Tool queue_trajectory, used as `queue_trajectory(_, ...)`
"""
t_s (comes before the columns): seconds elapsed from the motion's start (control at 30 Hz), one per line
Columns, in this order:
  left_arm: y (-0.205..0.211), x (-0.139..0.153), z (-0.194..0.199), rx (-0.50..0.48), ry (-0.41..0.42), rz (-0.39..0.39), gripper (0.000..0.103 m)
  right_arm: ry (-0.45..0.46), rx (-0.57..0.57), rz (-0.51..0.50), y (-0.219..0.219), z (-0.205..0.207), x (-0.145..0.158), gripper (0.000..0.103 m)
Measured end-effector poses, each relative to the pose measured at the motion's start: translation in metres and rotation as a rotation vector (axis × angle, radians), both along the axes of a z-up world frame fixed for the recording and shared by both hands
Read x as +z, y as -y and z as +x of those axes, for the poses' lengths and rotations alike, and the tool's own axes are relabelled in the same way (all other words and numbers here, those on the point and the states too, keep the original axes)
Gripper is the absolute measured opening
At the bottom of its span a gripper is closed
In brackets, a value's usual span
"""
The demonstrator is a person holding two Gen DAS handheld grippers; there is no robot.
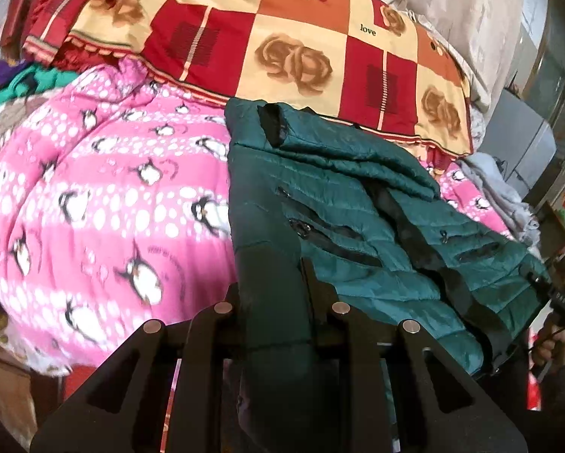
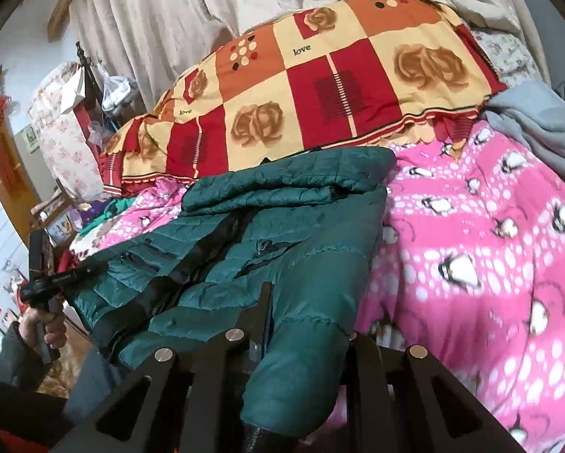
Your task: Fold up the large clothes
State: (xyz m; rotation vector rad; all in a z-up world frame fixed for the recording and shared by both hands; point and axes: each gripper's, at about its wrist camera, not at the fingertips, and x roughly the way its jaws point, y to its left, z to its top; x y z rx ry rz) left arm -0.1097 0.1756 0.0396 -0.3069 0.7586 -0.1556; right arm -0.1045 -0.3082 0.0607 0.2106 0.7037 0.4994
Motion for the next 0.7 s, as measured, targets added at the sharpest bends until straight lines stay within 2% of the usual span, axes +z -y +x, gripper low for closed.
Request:
queue_trajectory(0.3, -0.010, -0.014, -0.061, 0.023, -0.033, -0.075, 0.017, 0.014, 0.002, 0.030, 0.009, -0.052, 0.012, 0.015)
queue_trajectory(0.5, -0.003, -0.010, -0.089, 0.027, -0.022, -0.037, 0.017, 0.005, 0.013, 0.011, 0.005, -0.079, 0.007, 0.015)
queue_trajectory(0.7, 0.000, -0.006, -0.097, 0.037, -0.004, -0.004, 0.017, 0.028, 0.007, -0.017, 0.007, -0.098, 0.011, 0.015)
